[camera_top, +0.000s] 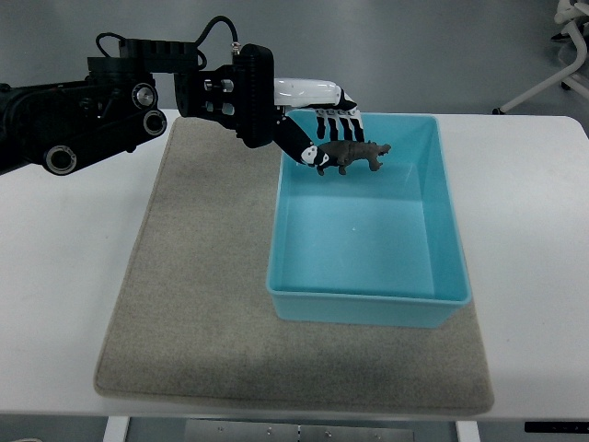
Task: Place brown hippo in blue box with left hand
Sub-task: 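Carry the toy over the blue box and lower it inside, then open the left hand fingers to release the toy in the box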
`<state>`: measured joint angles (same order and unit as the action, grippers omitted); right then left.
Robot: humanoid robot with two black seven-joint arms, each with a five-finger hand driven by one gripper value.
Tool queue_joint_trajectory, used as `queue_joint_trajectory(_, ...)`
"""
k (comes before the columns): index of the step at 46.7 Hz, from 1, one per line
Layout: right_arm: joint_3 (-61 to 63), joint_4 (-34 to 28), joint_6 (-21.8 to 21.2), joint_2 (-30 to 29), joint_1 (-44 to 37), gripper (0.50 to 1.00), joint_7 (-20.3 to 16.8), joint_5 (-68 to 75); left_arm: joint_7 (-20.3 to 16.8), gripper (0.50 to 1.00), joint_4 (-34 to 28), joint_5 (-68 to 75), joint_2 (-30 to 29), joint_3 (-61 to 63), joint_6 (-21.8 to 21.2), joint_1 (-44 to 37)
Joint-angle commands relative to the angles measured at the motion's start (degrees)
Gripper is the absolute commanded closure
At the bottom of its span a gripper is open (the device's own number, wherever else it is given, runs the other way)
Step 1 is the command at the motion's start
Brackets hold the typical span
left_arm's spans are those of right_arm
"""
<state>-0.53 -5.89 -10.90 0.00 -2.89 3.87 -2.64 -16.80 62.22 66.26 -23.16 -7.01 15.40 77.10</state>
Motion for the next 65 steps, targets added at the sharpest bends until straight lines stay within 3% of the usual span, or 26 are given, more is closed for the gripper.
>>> queue_joint_trajectory(1, 0.0, 0.0, 0.0, 0.0, -0.01, 0.564, 0.0, 0.0, 0.01, 1.0, -0.52, 0.1, 1.27, 0.42, 0.07, -0.98)
queue_joint_trajectory(29, 0.0, 0.0, 0.0, 0.0, -0.01, 0.564, 0.0, 0.0, 0.1, 1.0, -3.59, 0.19, 4.88, 1.56, 0.07, -5.82)
queue_joint_trajectory(30, 0.0, 0.0, 0.0, 0.0, -0.01, 0.564, 0.0, 0.0, 0.1, 0.99, -3.59, 0.19, 4.79, 1.74, 0.07, -5.82)
queue_joint_trajectory(32, 0.0, 0.0, 0.0, 0.0, -0.01, 0.564, 0.0, 0.0, 0.1, 0.922, -3.59, 0.19, 4.88, 2.17, 0.07, -5.82)
queue_joint_trajectory(37, 0.0, 0.0, 0.0, 0.0, -0.01, 0.564, 0.0, 0.0, 0.1, 0.896, -3.59, 0.19, 4.88, 2.26, 0.07, -5.82)
queue_joint_trajectory(39, 0.0, 0.0, 0.0, 0.0, -0.01, 0.564, 0.0, 0.0, 0.1, 0.828, -3.51, 0.19, 4.88, 2.26, 0.07, -5.82)
queue_joint_trajectory(40, 0.0, 0.0, 0.0, 0.0, -0.01, 0.564, 0.0, 0.0, 0.1, 0.817, -3.51, 0.19, 4.88, 2.26, 0.07, -5.82)
queue_joint_trajectory(61, 0.0, 0.0, 0.0, 0.0, -0.01, 0.564, 0.0, 0.0, 0.1, 0.767, -3.59, 0.19, 4.88, 2.35, -0.02, -5.73)
queue_joint_trajectory(65, 0.0, 0.0, 0.0, 0.0, -0.01, 0.564, 0.0, 0.0, 0.1, 0.69, -3.59, 0.1, 4.88, 2.26, -0.46, -5.73)
